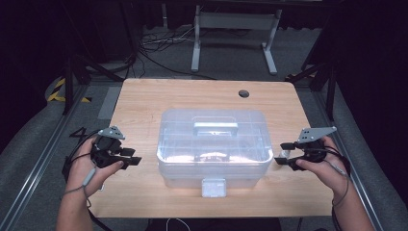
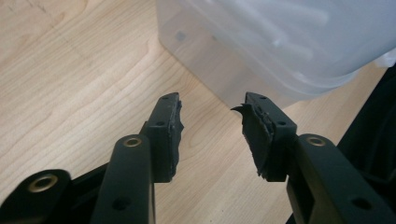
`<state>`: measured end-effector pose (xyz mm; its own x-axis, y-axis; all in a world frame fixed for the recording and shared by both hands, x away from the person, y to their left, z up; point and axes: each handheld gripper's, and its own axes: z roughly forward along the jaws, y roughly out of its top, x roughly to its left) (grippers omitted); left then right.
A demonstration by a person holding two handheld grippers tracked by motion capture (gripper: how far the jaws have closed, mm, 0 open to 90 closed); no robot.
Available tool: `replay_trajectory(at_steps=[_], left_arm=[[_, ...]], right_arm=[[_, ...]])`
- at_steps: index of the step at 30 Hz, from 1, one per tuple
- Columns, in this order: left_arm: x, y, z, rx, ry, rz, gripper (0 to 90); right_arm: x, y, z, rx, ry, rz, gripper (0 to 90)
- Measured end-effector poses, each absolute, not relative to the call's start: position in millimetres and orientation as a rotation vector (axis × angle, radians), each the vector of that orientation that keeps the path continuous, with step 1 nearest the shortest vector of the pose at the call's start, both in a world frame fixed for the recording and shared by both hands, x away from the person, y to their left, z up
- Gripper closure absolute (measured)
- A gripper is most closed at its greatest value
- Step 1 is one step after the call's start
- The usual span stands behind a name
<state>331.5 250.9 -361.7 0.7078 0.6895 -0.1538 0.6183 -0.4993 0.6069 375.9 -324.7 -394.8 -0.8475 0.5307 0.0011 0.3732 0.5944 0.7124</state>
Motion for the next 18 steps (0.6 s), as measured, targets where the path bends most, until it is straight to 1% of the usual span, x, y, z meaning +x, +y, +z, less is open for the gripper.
replay_trajectory(at_steps=[2, 4, 7, 11, 14, 18], left_arm=[[326.9, 250.8, -354.1, 2.249, 0.977, 0.176, 57.8], [325.1, 250.8, -351.6, 2.242, 0.978, 0.181, 57.8], [322.9, 250.0, -346.0, 2.24, 0.968, 0.2, 55.7], [325.7, 246.0, -342.3, 2.241, 0.933, 0.183, 55.7], [326.4, 244.1, -337.7, 2.231, 0.933, 0.192, 55.7], [330.0, 237.0, -326.3, 2.228, 0.887, 0.195, 55.7]], right_arm=[[375.1, -326.3, -393.5, 0.75, 2.606, 1.095, 38.7], [375.1, -326.8, -393.3, 0.752, 2.601, 1.098, 38.7], [375.1, -327.0, -393.9, 0.753, 2.605, 1.097, 38.7], [375.0, -325.6, -394.3, 0.755, 2.611, 1.086, 38.7], [374.9, -324.1, -391.6, 0.741, 2.612, 1.084, 38.7], [373.9, -323.0, -388.8, 0.733, 2.604, 1.094, 38.7]])
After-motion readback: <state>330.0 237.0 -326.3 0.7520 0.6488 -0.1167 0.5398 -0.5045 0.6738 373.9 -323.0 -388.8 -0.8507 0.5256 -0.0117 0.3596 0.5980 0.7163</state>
